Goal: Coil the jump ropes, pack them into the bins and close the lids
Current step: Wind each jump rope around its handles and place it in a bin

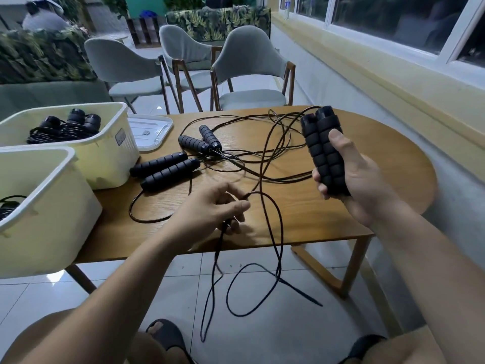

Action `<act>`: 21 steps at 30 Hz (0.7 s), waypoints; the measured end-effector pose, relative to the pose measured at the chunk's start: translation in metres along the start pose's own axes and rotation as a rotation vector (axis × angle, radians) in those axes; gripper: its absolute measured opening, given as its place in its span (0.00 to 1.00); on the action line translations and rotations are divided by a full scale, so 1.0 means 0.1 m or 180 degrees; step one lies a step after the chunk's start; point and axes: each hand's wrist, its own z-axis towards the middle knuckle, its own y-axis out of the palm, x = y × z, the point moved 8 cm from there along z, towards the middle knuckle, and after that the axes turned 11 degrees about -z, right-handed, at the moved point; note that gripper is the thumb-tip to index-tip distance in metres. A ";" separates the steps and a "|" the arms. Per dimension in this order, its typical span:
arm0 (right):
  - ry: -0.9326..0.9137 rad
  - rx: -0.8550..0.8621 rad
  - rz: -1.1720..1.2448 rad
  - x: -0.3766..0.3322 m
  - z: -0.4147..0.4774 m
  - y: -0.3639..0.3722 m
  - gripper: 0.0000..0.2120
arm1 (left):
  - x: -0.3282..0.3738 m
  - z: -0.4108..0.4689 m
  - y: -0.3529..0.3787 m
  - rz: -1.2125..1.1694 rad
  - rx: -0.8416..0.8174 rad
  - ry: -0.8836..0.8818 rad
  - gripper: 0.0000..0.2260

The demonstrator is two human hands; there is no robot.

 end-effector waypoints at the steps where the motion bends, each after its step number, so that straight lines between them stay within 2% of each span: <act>1: 0.0003 0.0000 -0.0016 -0.01 0.00 -0.01 0.28 | 0.03 0.00 -0.05 0.0019 0.0135 0.0125 0.09; 8: -0.0018 -0.0179 -0.0093 -0.15 0.04 0.21 0.29 | 0.12 0.02 -0.14 0.0286 0.0401 0.0460 0.05; 12: -0.0064 -0.0223 0.0036 -0.30 0.05 0.38 0.28 | 0.21 0.01 -0.18 -0.0083 0.0442 0.0333 0.05; 15: -0.0112 -0.0197 0.0086 -0.50 0.06 0.45 0.32 | 0.31 -0.05 -0.16 -0.0207 0.0439 0.0374 0.06; 21: -0.0250 -0.0354 -0.0274 -1.00 0.02 0.53 0.35 | 0.62 -0.25 -0.18 0.0288 0.0703 0.0907 0.06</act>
